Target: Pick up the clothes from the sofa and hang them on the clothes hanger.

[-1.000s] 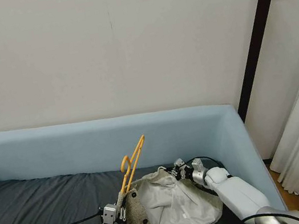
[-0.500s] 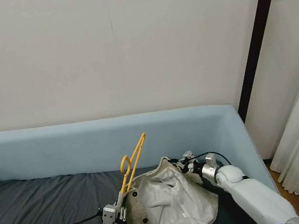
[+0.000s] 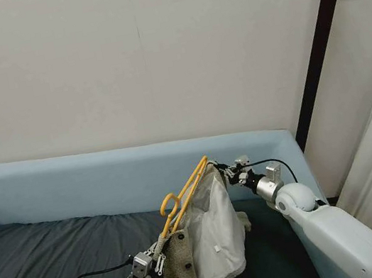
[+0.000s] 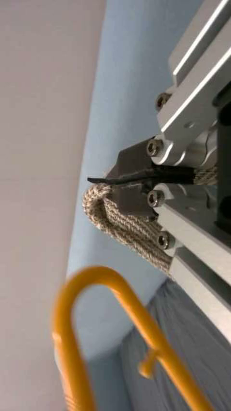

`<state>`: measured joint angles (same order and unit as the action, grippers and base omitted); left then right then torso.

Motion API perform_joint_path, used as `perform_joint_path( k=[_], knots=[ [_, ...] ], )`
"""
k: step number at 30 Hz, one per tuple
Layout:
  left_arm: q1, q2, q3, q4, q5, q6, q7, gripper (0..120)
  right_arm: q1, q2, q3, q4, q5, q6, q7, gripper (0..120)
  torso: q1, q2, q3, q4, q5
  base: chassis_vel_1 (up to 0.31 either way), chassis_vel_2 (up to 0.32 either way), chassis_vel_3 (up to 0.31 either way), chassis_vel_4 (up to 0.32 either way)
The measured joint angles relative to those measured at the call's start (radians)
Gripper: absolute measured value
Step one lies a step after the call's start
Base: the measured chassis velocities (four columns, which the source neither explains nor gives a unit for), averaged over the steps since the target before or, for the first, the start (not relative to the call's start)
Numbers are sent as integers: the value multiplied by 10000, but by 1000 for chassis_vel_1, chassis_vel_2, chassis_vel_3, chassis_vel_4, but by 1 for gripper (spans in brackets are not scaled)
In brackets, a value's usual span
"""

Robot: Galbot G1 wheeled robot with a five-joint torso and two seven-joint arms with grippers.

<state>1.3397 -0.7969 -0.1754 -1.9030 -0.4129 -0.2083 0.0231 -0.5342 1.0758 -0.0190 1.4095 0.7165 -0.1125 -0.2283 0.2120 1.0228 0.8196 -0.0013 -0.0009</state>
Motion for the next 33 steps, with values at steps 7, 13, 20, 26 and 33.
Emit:
perform_joint_path(
  k=[7,13,20,26,33],
  knots=[
    [43,121,-10,4,61,2,142,3,235,52,28,344,-36,-14,897,0,1,0,1,1,1,0,0,0,0],
    [-105,87,118,259,96,99,134,3,280,39,71,1033,130,472,878,0,0,0,0,1,0,0,0,0,0],
    [-234,-90,71,500,33,509,-292,3,156,-43,-21,1793,-120,1081,512,0,1,-1,0,1,0,0,0,0,0],
    [-251,-180,-48,600,-387,818,-345,3,-80,-97,-338,2430,-760,1569,371,0,1,0,0,-2,1,0,0,0,0],
    [-333,-381,75,894,-498,891,-54,3,-101,87,-990,2808,-754,2436,-396,0,0,-1,0,5,-1,0,0,0,0]
  ],
)
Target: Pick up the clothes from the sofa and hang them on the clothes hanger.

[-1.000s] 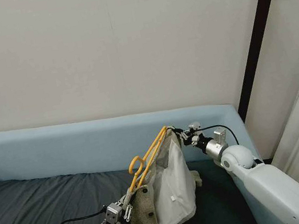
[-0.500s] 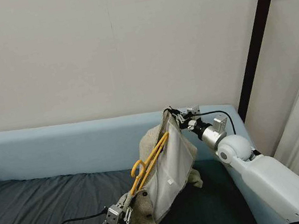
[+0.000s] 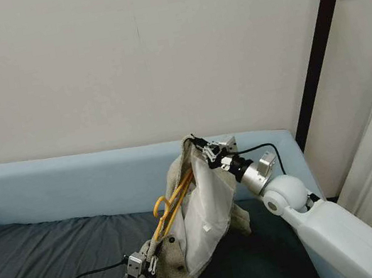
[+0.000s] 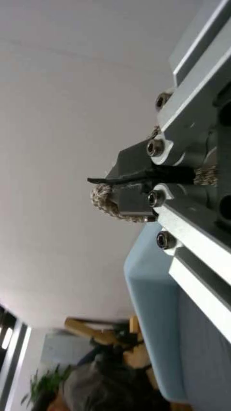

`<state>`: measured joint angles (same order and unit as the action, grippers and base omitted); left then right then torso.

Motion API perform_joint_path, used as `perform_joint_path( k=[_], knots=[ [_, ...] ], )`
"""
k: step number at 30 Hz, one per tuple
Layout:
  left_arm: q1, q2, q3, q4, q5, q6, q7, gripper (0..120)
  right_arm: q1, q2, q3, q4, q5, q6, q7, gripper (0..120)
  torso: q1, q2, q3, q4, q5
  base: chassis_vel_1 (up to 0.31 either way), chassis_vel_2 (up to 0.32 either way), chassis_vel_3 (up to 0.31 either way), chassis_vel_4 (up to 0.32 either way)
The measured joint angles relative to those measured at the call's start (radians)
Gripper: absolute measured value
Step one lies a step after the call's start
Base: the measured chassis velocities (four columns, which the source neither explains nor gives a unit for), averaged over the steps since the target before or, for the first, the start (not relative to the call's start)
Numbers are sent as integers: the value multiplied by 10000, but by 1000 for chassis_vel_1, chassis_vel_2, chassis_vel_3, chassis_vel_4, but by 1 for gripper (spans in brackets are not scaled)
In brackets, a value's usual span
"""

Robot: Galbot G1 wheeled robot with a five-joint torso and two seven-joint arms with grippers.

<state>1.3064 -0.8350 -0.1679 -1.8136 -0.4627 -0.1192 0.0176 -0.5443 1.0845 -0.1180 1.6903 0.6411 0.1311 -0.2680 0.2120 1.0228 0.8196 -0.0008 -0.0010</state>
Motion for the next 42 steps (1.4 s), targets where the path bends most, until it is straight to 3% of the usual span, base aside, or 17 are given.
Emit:
perform_joint_path(
  k=[7,15,21,28,32,42],
  knots=[
    [-341,-24,244,205,-435,71,873,3,-460,63,-771,336,-429,1200,-1005,0,0,0,0,-4,0,0,0,0,0],
    [-599,24,167,27,-1231,-166,1146,3,-1367,-39,-895,213,-1742,1575,-1617,0,-1,0,0,-6,2,0,0,0,0],
    [-578,473,-207,-184,-1411,-851,1992,3,-1919,-201,-517,14,-2390,1748,-1711,0,0,-1,1,-4,3,0,0,0,0],
    [-460,1051,-648,-184,-837,-1523,3361,3,-2394,-430,185,28,-2329,1904,-1748,0,0,0,0,-4,3,0,0,0,0],
    [-495,1193,-749,-63,-626,-1694,3608,3,-2569,-561,405,66,-2246,1934,-1900,0,0,0,0,-5,2,0,0,0,0],
    [-597,1651,-1269,421,-453,-2116,4091,3,-3013,-966,986,11,-2082,2009,-3810,0,0,0,0,-4,1,0,0,0,0]
  ],
)
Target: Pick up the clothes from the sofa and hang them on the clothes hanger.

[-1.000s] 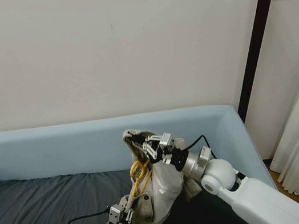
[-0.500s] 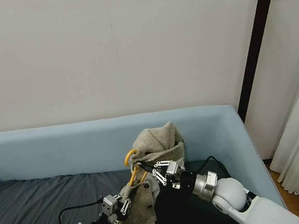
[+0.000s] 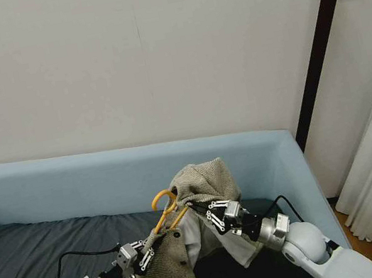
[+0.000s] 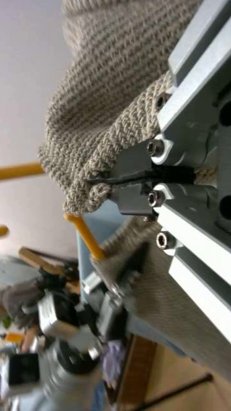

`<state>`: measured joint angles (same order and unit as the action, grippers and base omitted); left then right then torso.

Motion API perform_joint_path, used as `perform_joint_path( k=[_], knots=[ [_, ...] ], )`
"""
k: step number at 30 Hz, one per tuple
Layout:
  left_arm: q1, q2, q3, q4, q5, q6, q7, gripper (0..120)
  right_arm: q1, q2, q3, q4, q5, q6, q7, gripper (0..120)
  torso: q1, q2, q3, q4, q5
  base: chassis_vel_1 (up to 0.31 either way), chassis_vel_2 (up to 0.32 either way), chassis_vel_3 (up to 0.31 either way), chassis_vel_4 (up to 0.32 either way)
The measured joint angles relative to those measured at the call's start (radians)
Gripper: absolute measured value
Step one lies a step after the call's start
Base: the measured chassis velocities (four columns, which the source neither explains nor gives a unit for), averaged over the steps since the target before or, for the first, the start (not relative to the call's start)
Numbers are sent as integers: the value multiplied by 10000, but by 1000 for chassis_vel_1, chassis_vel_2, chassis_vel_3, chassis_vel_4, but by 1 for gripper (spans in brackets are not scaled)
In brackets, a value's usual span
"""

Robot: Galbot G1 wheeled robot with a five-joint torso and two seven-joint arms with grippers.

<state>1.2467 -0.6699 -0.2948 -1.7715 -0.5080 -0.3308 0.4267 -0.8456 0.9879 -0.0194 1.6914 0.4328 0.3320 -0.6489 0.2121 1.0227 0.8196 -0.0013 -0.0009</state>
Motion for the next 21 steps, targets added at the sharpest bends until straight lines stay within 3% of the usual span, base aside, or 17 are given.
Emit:
perform_joint_path(
  k=[9,21],
  knots=[
    [-64,385,-283,186,-5,-225,419,3,-314,89,61,-507,-1167,146,-785,0,0,0,0,0,0,0,0,0,0],
    [-18,794,-579,315,-20,-439,997,3,-507,197,1,-711,-1798,546,-500,0,0,0,0,0,0,0,0,0,0]
  ],
)
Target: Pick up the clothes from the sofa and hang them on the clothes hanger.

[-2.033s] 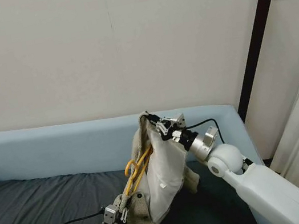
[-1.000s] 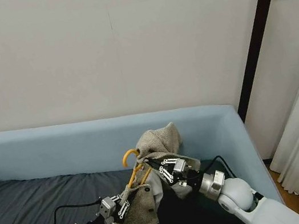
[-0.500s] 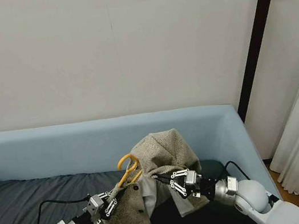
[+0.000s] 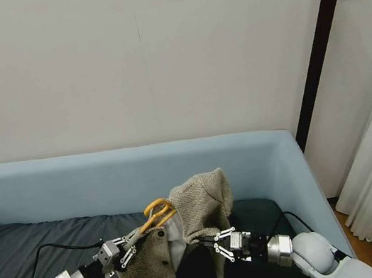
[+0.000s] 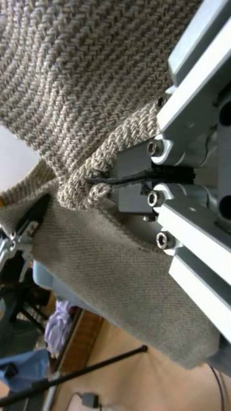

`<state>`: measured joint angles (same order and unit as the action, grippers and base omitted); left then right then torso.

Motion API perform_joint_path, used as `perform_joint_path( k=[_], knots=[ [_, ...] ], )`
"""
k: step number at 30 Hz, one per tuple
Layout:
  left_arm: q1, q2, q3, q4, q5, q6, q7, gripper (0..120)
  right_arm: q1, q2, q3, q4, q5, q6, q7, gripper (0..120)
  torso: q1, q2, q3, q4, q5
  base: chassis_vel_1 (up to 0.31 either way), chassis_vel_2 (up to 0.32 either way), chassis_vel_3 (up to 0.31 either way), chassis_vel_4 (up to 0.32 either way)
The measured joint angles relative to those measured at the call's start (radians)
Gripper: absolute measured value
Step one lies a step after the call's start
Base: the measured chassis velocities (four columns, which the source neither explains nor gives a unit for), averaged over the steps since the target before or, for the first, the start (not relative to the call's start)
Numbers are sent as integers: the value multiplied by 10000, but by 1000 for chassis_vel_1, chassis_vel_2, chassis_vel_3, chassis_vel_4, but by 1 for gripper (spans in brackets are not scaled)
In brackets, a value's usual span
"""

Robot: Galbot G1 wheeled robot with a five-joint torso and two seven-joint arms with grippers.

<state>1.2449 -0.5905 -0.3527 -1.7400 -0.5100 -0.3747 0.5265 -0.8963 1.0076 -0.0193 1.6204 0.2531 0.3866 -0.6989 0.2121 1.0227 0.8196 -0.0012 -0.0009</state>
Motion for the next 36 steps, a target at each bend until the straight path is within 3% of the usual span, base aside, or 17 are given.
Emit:
perform_joint_path(
  k=[4,8,10,12,15,18,20,24,28,33,36],
  knots=[
    [-62,42,-41,89,-1,-26,249,3,-75,-70,-232,437,896,334,201,14,0,0,0,-1,2,0,0,0,0],
    [-355,61,-8,393,-4,-27,539,3,-148,-310,-456,1416,2720,724,-627,30,0,0,0,2,-1,0,0,0,0],
    [-407,68,10,431,-5,-27,559,3,-166,-365,-451,1552,2845,725,-777,34,-1,0,0,1,-1,0,0,0,0],
    [-618,88,70,584,-21,-26,638,3,-247,-604,-286,2046,3136,726,-1392,45,-1,0,0,-1,0,0,0,0,0],
    [-738,139,82,705,-26,-26,892,3,-238,-797,-36,2316,3284,513,-1181,53,-1,0,0,-3,0,0,0,0,0],
    [-865,253,84,839,-26,-31,1525,3,382,-1120,236,2368,2748,-149,498,68,-1,0,0,1,2,0,0,0,0],
    [-949,294,93,878,-18,-37,1749,3,675,-1304,245,2359,2519,-412,1010,71,0,0,0,5,1,0,0,0,0],
    [-1463,442,279,1023,-6,-42,2444,3,1545,-2217,-16,2471,1995,-1431,1863,90,1,-1,1,-2,1,0,0,0,0],
    [-1844,557,439,1128,-4,-27,2993,3,2173,-2811,-396,2320,1582,-1936,1028,99,1,-1,1,-2,1,0,0,0,0],
    [-2249,679,559,1207,89,137,3846,3,2744,-3171,-822,2122,1187,-2760,-530,100,1,-1,1,-1,1,0,0,0,0],
    [-2418,685,653,1253,174,209,4139,3,2882,-3125,-1044,2046,968,-2935,-705,100,1,-1,0,-1,2,0,0,0,0]
  ],
)
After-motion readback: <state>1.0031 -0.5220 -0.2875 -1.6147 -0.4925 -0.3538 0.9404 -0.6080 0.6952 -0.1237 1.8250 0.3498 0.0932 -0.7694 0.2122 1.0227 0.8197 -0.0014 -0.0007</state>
